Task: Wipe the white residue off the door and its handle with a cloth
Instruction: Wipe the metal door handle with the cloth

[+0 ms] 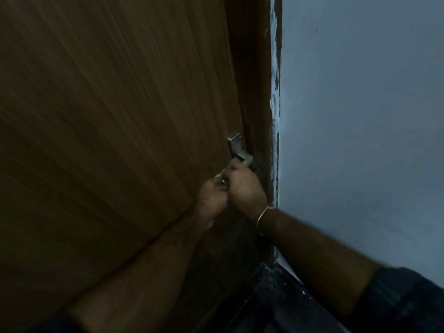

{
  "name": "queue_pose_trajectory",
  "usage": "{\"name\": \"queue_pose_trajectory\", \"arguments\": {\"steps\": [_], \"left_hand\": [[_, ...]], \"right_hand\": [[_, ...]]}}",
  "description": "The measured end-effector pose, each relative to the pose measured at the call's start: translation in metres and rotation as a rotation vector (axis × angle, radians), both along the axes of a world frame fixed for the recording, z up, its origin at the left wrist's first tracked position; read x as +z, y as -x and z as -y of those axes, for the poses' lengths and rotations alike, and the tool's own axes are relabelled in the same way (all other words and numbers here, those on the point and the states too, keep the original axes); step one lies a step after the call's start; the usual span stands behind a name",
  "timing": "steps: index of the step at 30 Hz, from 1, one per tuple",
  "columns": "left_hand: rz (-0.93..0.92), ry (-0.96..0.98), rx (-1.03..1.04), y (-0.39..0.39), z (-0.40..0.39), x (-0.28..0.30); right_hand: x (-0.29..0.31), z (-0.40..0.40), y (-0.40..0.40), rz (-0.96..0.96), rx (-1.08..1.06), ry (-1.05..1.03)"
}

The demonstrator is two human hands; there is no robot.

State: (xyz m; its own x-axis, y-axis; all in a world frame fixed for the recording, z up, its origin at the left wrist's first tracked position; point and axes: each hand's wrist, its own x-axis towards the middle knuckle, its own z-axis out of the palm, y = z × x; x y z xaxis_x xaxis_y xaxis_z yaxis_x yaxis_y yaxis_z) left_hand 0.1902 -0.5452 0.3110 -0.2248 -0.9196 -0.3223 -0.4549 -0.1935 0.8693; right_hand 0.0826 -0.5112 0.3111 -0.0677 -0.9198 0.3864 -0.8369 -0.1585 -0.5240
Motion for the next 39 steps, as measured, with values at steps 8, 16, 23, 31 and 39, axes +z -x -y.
{"name": "queue_pose_trajectory", "arguments": {"steps": [8, 16, 23, 31, 39], "left_hand": [[0.009, -0.115, 0.044, -0.015, 0.006, 0.004], [0.104, 0.007, -0.053, -0.011, 0.003, 0.007], [0.167, -0.005, -0.007, -0.008, 0.007, 0.016], [0.278, 0.048, -0.029, -0.016, 0.007, 0.016], [0.455, 0.133, -0.150, -0.026, 0.010, 0.023]], "right_hand": [[0.025, 0.015, 0.058, 0.135, -0.142, 0.041], [-0.013, -0.003, 0.002, 0.135, 0.142, 0.014], [-0.014, -0.001, 0.061, 0.539, -0.315, 0.223], [-0.054, -0.023, -0.052, 0.746, -0.153, 0.135], [-0.022, 0.040, -0.015, 2.118, -0.371, 0.083]]}}
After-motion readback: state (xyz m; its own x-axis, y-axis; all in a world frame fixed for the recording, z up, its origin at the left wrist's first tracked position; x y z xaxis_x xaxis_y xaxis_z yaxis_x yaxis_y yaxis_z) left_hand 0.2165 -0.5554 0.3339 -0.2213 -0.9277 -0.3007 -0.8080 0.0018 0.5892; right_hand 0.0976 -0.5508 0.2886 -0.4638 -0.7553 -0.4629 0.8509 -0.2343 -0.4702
